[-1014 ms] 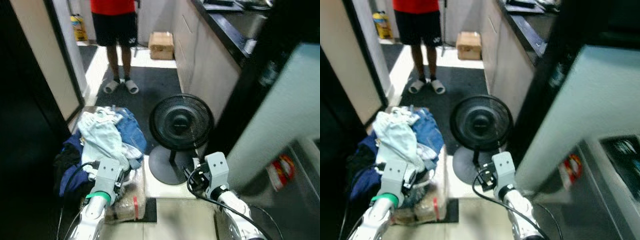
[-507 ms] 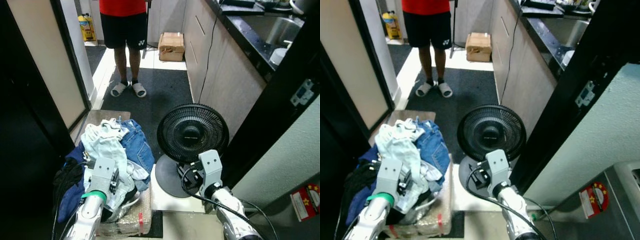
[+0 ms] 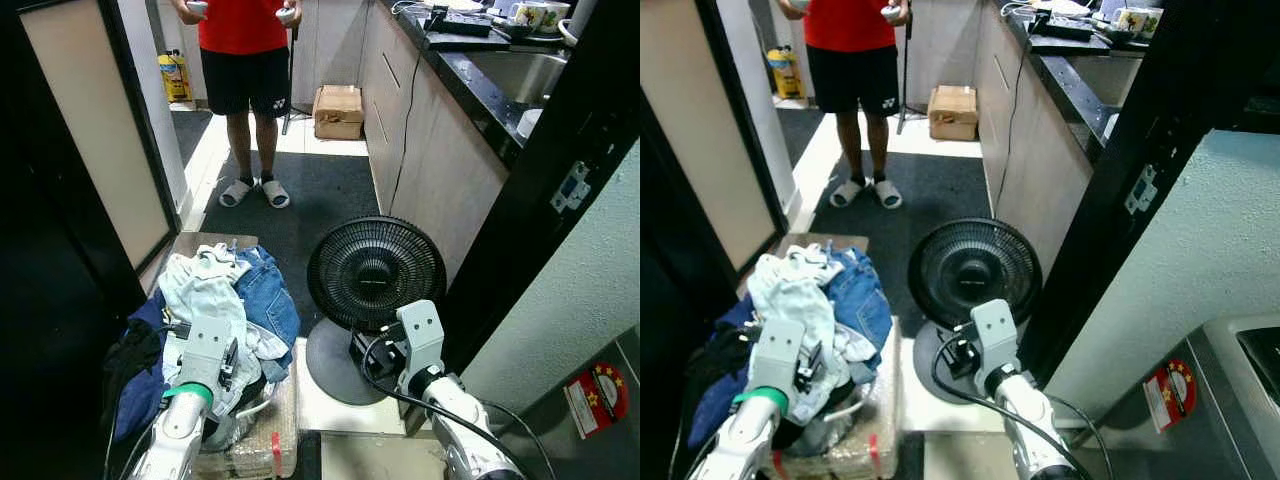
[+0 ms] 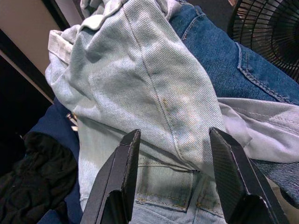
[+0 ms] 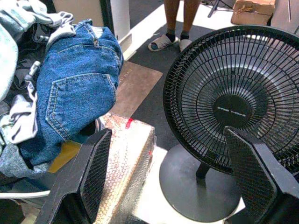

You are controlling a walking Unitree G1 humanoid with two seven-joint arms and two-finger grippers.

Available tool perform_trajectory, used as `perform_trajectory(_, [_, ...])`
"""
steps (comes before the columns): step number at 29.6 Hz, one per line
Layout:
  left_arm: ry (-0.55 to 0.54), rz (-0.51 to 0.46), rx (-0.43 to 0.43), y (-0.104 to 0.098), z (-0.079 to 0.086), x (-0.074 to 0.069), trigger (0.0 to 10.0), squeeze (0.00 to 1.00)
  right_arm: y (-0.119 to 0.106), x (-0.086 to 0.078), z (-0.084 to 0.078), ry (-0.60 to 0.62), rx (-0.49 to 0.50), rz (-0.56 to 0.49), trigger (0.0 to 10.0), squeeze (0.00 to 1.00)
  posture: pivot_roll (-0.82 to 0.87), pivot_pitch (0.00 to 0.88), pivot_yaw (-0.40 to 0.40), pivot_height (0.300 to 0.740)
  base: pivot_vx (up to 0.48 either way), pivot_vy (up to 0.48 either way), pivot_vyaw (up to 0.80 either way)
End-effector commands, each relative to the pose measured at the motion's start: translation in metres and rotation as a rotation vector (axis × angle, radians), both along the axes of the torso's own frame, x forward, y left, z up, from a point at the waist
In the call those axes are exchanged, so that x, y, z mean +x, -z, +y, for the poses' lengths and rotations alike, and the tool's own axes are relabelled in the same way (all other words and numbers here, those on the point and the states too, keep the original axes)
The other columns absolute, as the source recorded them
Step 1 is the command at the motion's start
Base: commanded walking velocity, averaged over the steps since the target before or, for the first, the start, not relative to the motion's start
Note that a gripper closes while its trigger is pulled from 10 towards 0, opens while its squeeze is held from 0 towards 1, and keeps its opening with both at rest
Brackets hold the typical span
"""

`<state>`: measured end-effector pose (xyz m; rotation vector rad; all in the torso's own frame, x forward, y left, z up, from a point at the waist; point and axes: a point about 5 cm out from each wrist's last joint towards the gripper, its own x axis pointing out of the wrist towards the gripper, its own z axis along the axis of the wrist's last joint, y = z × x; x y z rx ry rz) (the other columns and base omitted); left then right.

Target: Clothes washing

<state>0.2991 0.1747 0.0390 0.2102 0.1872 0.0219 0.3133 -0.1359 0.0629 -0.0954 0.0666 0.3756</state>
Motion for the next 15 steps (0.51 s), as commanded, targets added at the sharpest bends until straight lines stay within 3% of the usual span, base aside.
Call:
perform_trajectory(1, [-0.006,0.036,0.002,0.0085,0.0009,-0.0055,10.0,0.00,0.0064,-0.0039,-0.0022,0.015,0.001,0.016,10.0,0.00,0.00,0.051,0.008,0.740,0.000,0.000,0.00])
perform_trajectory(7, [-0.007,0.036,-0.002,0.0081,0.0007,-0.0051,10.0,0.00,0.0018,-0.0007,-0.0057,0.060,0.011,-0.005,10.0,0.00,0.00,0.056,0.006,0.740,0.000,0.000,0.00])
perform_trajectory(15, [-0.008,0.040,0.000,0.0089,0.0010,-0.0056,10.0,0.00,0.0032,0.0007,-0.0096,0.081,-0.012,0.002,10.0,0.00,0.00,0.058,0.006,0.740,0.000,0.000,0.69])
